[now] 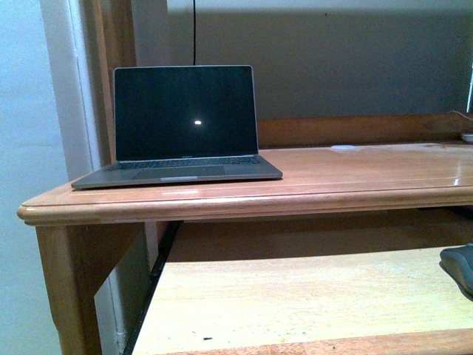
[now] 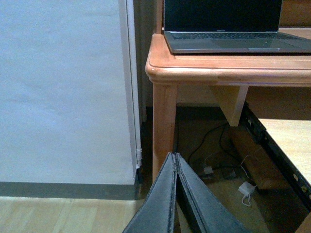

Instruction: Place mouse

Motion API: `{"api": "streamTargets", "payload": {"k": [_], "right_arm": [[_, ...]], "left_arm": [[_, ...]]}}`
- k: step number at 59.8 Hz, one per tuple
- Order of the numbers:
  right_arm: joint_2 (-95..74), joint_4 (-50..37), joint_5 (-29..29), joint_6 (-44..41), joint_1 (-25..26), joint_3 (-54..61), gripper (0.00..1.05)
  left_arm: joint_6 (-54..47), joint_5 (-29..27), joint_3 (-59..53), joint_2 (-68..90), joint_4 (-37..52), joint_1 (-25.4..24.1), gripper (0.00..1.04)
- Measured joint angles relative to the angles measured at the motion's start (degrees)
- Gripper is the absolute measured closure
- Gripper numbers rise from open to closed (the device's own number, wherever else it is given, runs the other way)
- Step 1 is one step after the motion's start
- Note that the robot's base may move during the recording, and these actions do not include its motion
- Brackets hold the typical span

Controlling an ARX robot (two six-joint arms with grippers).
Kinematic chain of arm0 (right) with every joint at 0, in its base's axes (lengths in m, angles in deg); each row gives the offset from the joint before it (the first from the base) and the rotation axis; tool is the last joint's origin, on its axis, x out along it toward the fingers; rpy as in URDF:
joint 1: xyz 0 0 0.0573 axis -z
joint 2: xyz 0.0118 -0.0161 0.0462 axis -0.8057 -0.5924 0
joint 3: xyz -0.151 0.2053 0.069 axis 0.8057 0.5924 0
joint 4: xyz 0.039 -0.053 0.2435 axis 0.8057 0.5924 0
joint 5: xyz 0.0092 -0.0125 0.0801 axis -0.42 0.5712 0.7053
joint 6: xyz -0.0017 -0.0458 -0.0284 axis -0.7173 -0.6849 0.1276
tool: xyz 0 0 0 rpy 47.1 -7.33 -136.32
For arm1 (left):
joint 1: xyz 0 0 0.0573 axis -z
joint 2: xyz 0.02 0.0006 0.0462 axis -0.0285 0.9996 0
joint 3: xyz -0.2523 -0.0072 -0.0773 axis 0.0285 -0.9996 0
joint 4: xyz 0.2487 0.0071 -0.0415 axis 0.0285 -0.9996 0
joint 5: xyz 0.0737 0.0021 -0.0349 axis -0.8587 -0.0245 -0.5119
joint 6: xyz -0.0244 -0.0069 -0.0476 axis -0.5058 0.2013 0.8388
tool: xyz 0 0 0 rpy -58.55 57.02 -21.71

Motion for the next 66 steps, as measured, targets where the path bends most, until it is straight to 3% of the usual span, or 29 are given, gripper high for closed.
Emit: {"api": "streamTargets", "payload": {"k": [10,13,18,52,66], "right_arm": [[-12.9,1.7,-1.9,-6.1,-1.5,-7.6,0.07],[-14.8,2.8,-2.6,-6.8,-1.5,-8.9,0.07],[-16.8,4.1,-3.3,-7.3,-1.5,-9.8,0.07],[-26.5,7.3,-7.8,-3.7,-4.8,-15.4,0.08],[-27.2,7.3,-7.0,-2.0,-4.3,-16.1,0.42]], "left_arm": [[0.0,2.8,-2.3,-5.7,-3.3,-2.8,1.02],[0.0,7.0,-2.8,-7.3,-4.5,-5.6,1.02],[0.0,7.6,-3.4,-9.2,-5.9,-7.9,1.02],[0.0,8.2,-6.4,-20.1,-13.0,-8.3,1.02],[0.0,8.2,-6.4,-24.3,-17.2,-8.3,1.02]]}}
